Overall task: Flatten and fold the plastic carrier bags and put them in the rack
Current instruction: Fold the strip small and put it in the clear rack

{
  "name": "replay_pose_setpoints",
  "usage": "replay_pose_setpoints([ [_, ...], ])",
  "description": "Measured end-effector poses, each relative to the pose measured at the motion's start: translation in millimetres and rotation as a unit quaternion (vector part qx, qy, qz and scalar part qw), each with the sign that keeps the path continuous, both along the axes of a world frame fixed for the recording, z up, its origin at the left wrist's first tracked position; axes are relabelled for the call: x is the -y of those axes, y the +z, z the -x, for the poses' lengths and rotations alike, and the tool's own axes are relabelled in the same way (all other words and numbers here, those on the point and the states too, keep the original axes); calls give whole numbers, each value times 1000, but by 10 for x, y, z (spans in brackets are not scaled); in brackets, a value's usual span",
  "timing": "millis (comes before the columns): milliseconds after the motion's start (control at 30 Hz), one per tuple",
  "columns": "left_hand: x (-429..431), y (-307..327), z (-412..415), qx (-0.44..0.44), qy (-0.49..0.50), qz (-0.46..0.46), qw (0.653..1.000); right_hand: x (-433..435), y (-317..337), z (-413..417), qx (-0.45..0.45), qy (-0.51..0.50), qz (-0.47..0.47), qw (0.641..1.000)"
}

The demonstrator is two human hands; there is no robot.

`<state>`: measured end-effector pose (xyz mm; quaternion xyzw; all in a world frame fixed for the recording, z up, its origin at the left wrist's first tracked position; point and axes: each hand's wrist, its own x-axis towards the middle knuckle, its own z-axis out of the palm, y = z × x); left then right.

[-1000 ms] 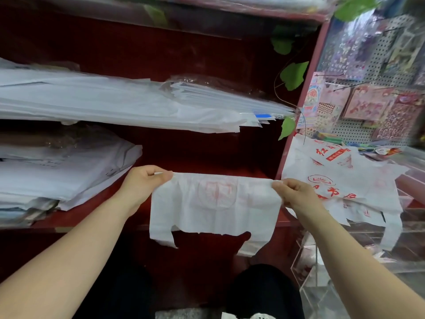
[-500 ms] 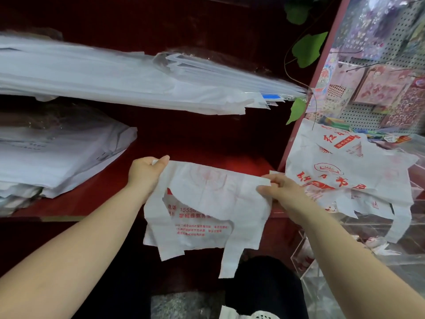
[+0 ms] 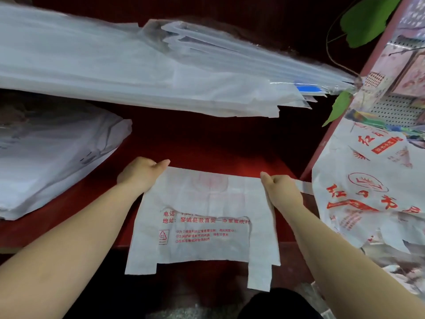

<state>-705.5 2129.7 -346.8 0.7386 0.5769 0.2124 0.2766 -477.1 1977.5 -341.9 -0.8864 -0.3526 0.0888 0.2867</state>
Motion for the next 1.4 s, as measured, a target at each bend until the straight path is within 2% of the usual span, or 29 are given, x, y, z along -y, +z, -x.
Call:
replay_pose_setpoints([
  [100,-86,-63,-50,-52,3,-35,998,-176,-48,-7,90,-12,92,992],
  [200,-105,-92,-56,-3,0,-49,999,-283,-107,-15,157,-4,141,978],
  [267,11,-67,-28,-1,-58,-63,996,-333,-124,-14,180,-3,169,969],
  [400,375,-159,-43,-145,-198,-75,967,-406,-72,17,180,-6,206,962],
  [467,437,-274,-83,-223,-206,-72,950,-392,-70,1,172,-21,188,967],
  [533,432,-341,-102,-268,-193,-76,941,-327,-70,26,188,-6,104,977],
  [600,417,-368,-114,-276,-186,-84,939,-229,-93,166,234,99,-8,967],
  [633,417,-372,-121,-275,-187,-86,939,-187,-118,268,257,187,-36,948],
  [667,419,-368,-127,-274,-189,-86,939,-153,-146,376,266,278,-20,923],
  [733,413,-346,-140,-263,-193,-84,942,-109,-191,580,225,388,98,888],
  [833,453,-271,-131,-266,-191,-111,938,-159,-273,597,167,385,168,892],
  [967,815,-145,-61,-207,-230,-226,924,-176,-292,598,163,384,188,889],
  [1067,1092,-284,-7,-180,-298,-210,913,-191,-253,598,129,380,178,898],
  [1133,1143,-408,25,-212,-318,-174,908,-230,-231,570,123,376,175,902],
  [1400,1164,-396,137,-294,-377,-147,866,-385,-212,536,132,369,189,900],
])
